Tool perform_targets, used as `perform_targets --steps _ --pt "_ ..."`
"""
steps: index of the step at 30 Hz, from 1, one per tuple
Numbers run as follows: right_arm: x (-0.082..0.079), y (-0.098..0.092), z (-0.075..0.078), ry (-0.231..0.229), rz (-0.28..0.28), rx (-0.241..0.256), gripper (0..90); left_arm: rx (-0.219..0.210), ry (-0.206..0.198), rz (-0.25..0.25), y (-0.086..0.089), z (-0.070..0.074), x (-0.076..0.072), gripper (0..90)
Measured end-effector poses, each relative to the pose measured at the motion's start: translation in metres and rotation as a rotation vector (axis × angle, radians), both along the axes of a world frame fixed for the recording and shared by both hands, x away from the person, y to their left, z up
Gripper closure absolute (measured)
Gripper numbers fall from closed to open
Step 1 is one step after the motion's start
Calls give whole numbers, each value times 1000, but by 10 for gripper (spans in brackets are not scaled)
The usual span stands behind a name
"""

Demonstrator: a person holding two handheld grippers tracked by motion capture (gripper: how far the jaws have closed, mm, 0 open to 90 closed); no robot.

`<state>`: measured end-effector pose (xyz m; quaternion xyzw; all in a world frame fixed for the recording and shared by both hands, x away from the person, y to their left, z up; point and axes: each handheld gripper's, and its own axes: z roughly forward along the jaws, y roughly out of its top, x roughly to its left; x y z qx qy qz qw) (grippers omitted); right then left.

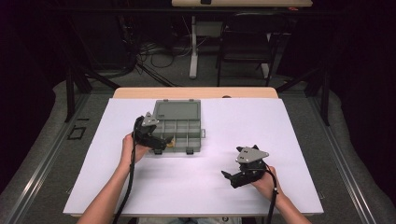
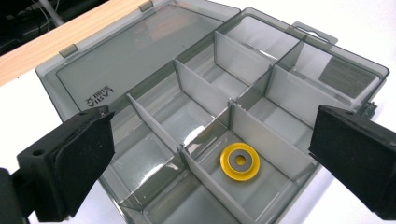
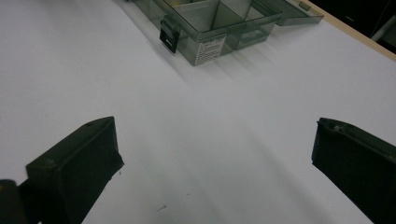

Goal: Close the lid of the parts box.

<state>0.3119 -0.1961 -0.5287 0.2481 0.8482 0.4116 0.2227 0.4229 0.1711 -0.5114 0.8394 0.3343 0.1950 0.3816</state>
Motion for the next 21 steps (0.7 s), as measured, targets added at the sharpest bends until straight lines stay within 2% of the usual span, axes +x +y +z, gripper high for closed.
perform_targets --steps 11,13,17,21 --pt "0 2 -1 2 2 -4 3 -7 39 14 4 -7 8 1" --pt "0 3 -2 5 5 -7 3 11 57 16 5 -8 10 6" --pt "0 3 -2 9 4 -6 4 24 77 8 3 -11 11 146" --pt "0 4 -2 11 6 -4 4 37 74 13 4 -12 12 192"
